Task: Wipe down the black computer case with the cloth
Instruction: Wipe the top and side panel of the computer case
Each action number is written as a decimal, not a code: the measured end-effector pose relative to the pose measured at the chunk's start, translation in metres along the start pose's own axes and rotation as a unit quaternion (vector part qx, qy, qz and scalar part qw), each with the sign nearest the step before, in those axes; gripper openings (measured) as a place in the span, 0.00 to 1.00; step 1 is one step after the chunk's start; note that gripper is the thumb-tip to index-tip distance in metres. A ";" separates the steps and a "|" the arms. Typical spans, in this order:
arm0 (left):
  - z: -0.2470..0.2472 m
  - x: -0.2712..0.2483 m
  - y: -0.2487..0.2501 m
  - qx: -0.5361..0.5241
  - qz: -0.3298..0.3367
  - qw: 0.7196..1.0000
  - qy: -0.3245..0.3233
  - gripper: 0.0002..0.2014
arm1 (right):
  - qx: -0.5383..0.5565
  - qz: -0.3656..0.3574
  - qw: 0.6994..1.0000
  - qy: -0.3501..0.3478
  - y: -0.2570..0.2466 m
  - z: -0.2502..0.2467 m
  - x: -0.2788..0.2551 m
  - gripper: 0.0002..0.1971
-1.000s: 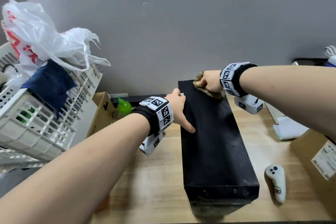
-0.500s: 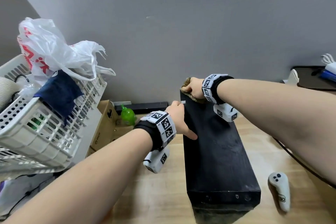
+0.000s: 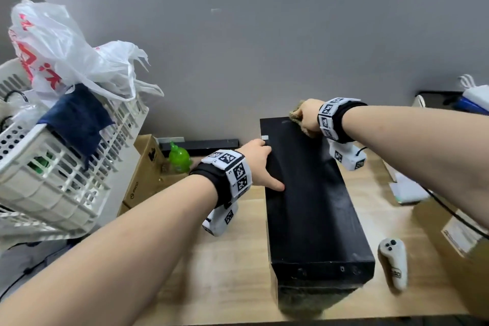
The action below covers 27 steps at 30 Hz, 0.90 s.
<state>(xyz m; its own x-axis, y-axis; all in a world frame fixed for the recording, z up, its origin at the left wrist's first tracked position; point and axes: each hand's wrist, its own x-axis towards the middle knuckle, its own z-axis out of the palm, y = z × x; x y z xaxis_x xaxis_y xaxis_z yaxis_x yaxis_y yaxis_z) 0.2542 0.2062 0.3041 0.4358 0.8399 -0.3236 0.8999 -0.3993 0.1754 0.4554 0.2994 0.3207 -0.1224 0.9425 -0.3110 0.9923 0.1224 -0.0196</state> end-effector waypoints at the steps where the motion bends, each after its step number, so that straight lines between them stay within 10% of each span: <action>1: -0.001 0.000 0.002 0.007 -0.001 1.000 -0.004 0.50 | 0.017 0.013 1.000 0.010 0.012 0.005 -0.004 0.19; 8: -0.011 0.001 0.010 0.075 -0.012 0.997 -0.021 0.46 | 0.187 -0.032 0.980 0.053 0.016 0.032 -0.060 0.09; 12: -0.003 -0.007 0.009 0.039 -0.013 0.999 -0.005 0.48 | 0.165 -0.081 0.982 0.048 0.004 0.043 -0.101 0.25; 21: 0.031 -0.051 0.012 0.039 0.183 0.979 0.074 0.33 | 0.121 -0.102 0.987 0.024 -0.022 0.067 -0.179 0.19; 27: 0.035 -0.077 0.022 0.128 0.209 0.969 0.032 0.54 | 0.015 -0.182 0.982 -0.046 -0.035 0.081 -0.245 0.41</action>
<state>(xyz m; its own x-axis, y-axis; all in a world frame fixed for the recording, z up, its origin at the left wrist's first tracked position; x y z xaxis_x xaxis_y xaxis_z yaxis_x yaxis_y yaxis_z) 0.2415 0.1200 0.2997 0.7689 0.6024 -0.2142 0.6230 -0.7812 0.0396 0.4523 0.0390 0.3211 -0.4687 0.8059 -0.3618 0.8832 0.4361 -0.1726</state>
